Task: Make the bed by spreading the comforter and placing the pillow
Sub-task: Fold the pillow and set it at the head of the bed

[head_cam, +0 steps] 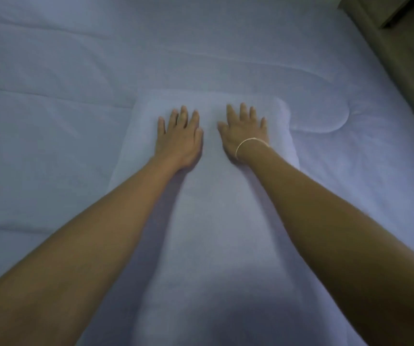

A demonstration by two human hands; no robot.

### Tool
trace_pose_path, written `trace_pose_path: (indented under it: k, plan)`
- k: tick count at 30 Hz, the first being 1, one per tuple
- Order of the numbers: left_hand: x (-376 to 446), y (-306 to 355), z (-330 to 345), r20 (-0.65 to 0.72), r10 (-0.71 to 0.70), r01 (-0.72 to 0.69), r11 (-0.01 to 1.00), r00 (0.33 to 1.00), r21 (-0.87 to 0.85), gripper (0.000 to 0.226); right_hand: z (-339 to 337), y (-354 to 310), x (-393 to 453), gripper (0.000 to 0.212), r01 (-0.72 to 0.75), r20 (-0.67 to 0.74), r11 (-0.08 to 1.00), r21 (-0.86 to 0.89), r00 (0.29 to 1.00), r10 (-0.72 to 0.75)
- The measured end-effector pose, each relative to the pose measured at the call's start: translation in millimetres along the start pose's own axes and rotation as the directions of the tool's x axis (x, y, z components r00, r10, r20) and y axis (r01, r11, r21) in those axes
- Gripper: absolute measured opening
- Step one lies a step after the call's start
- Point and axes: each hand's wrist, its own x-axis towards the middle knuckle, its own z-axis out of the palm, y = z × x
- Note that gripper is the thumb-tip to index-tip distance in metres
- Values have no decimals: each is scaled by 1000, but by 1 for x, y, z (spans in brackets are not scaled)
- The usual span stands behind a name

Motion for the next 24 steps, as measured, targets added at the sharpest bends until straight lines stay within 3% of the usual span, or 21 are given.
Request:
trace_pose_path:
  k: [7, 20, 22, 24]
  plan:
    - [-92, -12, 17, 0, 27, -27, 999, 1000, 37, 62, 25, 1, -104, 66, -26, 39, 998, -60, 999, 28]
    - [-316, -10, -7, 168, 114, -128, 989, 979, 75, 69, 30, 28, -320, 68, -9, 88, 1000, -27, 996, 11]
    - [-348, -19, -10, 197, 134, -151, 986, 971, 72, 68, 30, 44, -350, 68, -65, 90, 998, -4, 994, 65]
    - [-379, -32, -16, 219, 142, -158, 986, 965, 56, 67, 27, 66, -375, 71, -239, 112, 965, 103, 967, 228]
